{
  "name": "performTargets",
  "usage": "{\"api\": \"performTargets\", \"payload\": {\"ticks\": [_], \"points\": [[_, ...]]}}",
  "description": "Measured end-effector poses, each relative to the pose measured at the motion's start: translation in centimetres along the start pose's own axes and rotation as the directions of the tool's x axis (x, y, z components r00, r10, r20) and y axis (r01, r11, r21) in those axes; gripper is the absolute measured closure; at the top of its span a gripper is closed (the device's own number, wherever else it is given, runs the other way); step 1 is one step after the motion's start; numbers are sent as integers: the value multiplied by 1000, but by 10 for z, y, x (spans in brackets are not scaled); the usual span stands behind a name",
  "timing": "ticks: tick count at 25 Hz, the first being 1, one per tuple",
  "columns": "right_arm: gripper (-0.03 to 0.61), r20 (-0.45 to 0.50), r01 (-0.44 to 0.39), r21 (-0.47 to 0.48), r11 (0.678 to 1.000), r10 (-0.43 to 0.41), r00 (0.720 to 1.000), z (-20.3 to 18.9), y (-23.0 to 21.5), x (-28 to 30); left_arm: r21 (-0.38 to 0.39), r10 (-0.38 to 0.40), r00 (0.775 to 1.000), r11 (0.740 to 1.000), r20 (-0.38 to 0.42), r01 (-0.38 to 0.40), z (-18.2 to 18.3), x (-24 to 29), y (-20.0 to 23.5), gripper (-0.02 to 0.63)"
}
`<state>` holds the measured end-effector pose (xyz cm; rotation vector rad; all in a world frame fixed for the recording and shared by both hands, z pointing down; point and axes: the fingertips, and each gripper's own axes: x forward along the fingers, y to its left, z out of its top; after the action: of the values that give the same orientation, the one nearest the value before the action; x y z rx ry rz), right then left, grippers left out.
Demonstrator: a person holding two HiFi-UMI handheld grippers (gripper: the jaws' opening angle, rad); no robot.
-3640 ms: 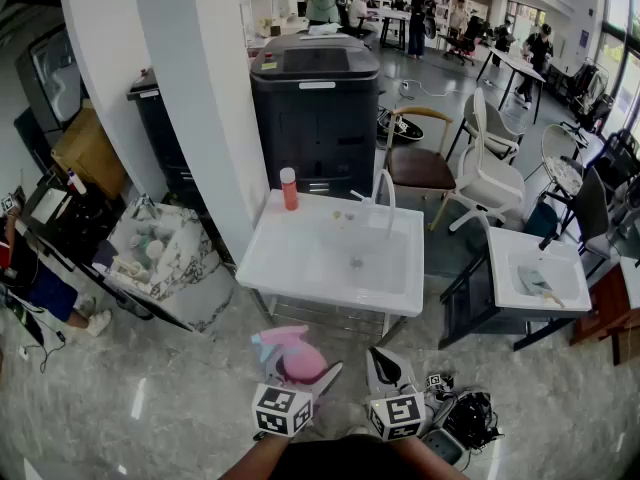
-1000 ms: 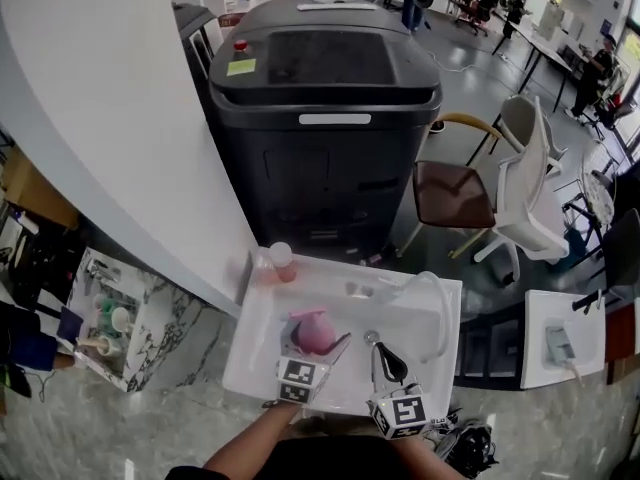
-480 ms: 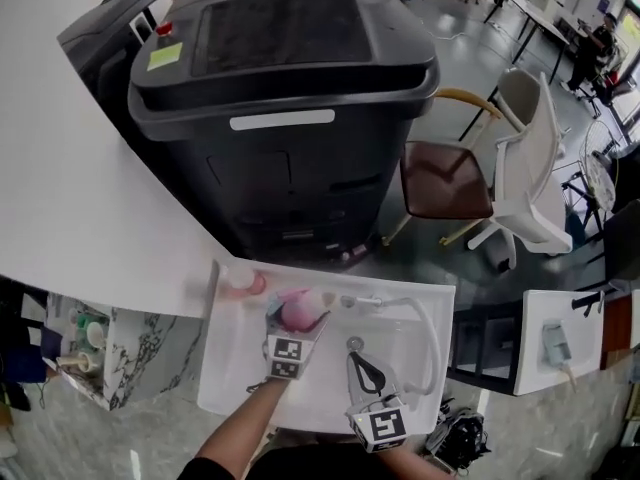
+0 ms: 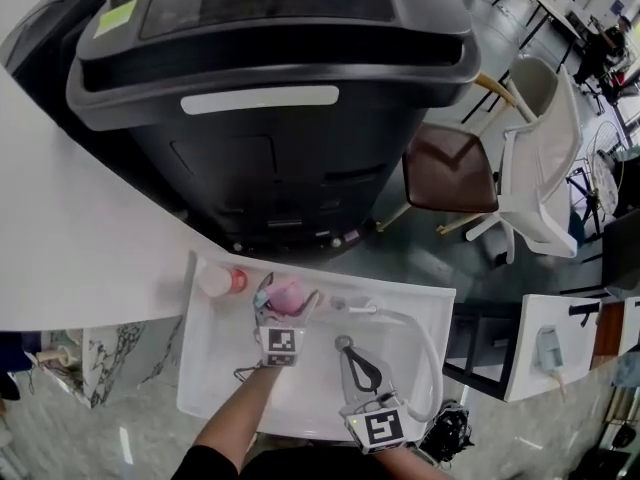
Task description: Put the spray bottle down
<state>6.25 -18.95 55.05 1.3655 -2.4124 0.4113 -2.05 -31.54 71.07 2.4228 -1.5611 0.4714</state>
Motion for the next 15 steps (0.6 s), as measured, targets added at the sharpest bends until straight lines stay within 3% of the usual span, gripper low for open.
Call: {"api": "performTargets", "payload": {"ticks": [4, 9, 15], "points": [[580, -27, -2, -19, 1000, 2, 1000, -8, -9, 6, -36, 77, 996, 997, 50, -75, -3, 5, 5, 161], [580, -39, -17, -51, 999, 15, 999, -15, -9, 13, 81, 85, 993, 992, 83, -91, -3, 13, 1, 161], [580, -46, -35, -29, 999, 33, 998, -21, -7, 17, 37, 117, 988, 992, 103, -121, -7, 10, 2, 161]]}}
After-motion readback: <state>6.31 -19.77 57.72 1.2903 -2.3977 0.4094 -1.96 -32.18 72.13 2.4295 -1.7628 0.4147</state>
